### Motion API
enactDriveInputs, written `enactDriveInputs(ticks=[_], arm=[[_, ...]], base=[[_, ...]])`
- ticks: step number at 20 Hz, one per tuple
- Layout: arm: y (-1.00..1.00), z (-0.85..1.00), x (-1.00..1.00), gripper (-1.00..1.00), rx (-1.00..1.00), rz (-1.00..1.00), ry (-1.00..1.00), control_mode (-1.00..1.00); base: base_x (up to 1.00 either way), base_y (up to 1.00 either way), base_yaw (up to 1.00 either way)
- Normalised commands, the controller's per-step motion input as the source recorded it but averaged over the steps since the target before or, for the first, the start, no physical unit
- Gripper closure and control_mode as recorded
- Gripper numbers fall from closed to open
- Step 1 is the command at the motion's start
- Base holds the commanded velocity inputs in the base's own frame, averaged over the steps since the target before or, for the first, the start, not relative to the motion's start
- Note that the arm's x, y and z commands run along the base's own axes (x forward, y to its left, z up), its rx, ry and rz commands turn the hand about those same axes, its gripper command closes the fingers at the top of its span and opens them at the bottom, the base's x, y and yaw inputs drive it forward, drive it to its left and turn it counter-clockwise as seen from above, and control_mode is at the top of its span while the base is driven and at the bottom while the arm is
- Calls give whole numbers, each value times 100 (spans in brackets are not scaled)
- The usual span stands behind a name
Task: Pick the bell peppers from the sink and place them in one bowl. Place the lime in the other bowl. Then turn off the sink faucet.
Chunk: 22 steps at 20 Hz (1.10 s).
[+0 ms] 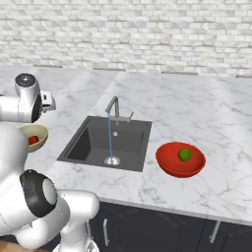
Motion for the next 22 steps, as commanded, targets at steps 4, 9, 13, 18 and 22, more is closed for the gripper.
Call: enactDriveInputs(ticks=[4, 9, 13, 18, 22], arm=[[-63, 34, -32, -100, 0, 8, -11, -100], [-56, 31, -20, -100, 0, 4, -8, -100], [-56, 30, -11, -100, 0, 1, -3, -100], [-52, 27, -9, -100, 0, 3, -5, -100], [-53, 30, -7, -100, 0, 5, -6, -100]], base=[[0, 0, 0], [0, 0, 0], [0, 0, 0], [0, 0, 0], [0, 0, 0]])
